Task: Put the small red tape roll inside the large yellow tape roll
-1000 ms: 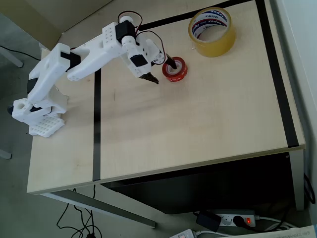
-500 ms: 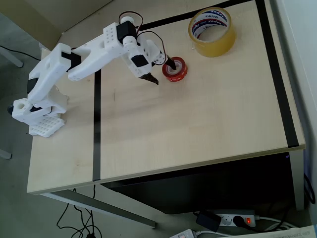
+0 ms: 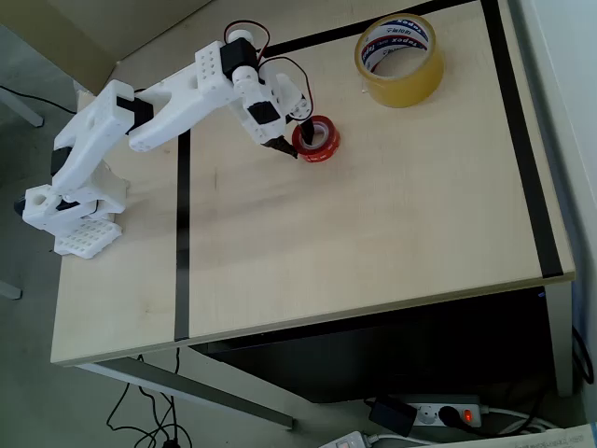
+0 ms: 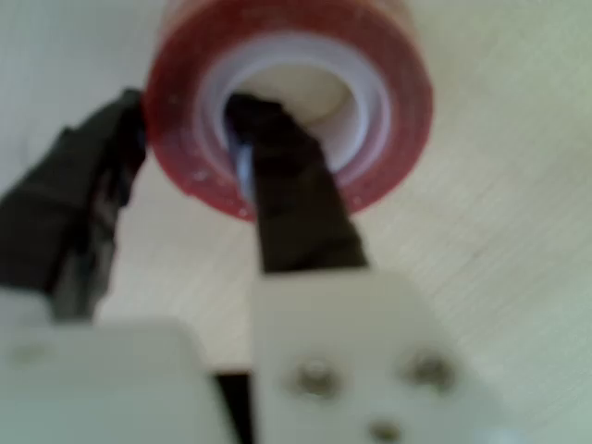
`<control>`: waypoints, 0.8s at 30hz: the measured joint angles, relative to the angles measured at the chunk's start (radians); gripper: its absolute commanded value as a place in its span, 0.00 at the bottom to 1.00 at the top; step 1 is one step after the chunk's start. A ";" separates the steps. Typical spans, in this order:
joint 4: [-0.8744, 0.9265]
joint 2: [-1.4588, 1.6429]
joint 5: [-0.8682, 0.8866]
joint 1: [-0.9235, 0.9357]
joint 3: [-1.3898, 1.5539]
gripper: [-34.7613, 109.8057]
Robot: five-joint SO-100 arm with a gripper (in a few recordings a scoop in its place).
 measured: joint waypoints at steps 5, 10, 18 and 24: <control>0.000 0.000 0.000 0.000 0.000 0.24; 0.002 -0.002 -0.005 0.008 -0.091 0.24; -0.112 0.026 -0.008 -0.023 -0.304 0.24; -0.284 0.029 -0.008 -0.066 -0.310 0.24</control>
